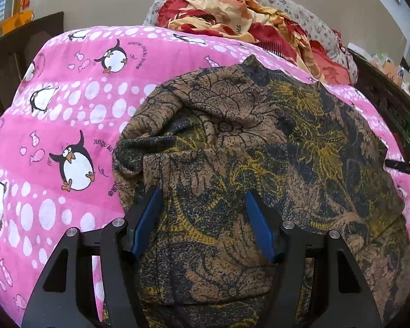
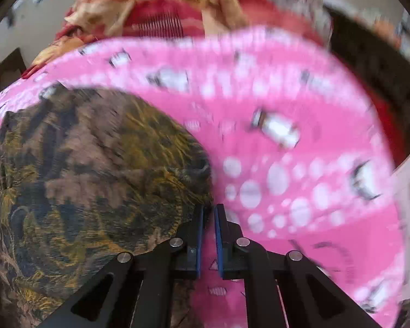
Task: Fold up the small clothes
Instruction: 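Fold the garment lengthwise with the right gripper while the left gripper smooths it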
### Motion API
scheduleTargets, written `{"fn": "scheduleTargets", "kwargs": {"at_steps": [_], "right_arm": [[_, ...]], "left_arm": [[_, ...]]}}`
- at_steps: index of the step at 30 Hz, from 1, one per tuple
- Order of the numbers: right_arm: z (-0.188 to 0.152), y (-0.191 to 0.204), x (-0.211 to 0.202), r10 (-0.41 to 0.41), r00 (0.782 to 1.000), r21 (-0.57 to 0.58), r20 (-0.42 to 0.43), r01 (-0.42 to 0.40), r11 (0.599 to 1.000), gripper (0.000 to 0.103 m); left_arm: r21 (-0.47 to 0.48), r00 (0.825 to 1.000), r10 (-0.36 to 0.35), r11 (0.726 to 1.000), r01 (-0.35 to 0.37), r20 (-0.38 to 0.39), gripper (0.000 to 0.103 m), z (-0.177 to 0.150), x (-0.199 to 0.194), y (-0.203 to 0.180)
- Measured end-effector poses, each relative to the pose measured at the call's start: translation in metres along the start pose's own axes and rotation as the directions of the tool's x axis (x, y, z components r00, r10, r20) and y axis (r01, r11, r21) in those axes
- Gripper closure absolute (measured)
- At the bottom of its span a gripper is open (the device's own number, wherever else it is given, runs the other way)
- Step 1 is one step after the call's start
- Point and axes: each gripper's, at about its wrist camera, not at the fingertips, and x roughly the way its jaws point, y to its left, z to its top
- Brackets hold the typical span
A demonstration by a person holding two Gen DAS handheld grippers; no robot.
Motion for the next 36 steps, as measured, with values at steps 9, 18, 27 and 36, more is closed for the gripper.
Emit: {"fn": "scheduleTargets", "kwargs": {"at_steps": [9,18,27,36], "right_arm": [[-0.048,0.052,-0.006,0.106,0.993,-0.031,0.057,-0.104,0.994,0.091],[-0.112,0.056,-0.045,0.100,0.993,-0.052,0.068,-0.096,0.994,0.086],[-0.056,0.100,-0.084,0.143,0.975,-0.041,0.173,-0.137,0.990,0.086],[-0.044,0.092,-0.027,0.132,0.985,0.009,0.110,-0.134,0.991,0.084]], "left_arm": [[0.032,1.000,-0.022,0.999,0.023,-0.015,0.024,0.002,0.001,-0.008],[0.053,1.000,0.006,0.999,-0.005,-0.017,0.024,0.002,-0.001,-0.010],[0.122,1.000,-0.001,0.993,0.004,-0.026,0.024,-0.017,-0.018,-0.064],[0.076,0.999,-0.023,0.997,0.027,-0.045,0.024,-0.023,-0.011,-0.052]]}}
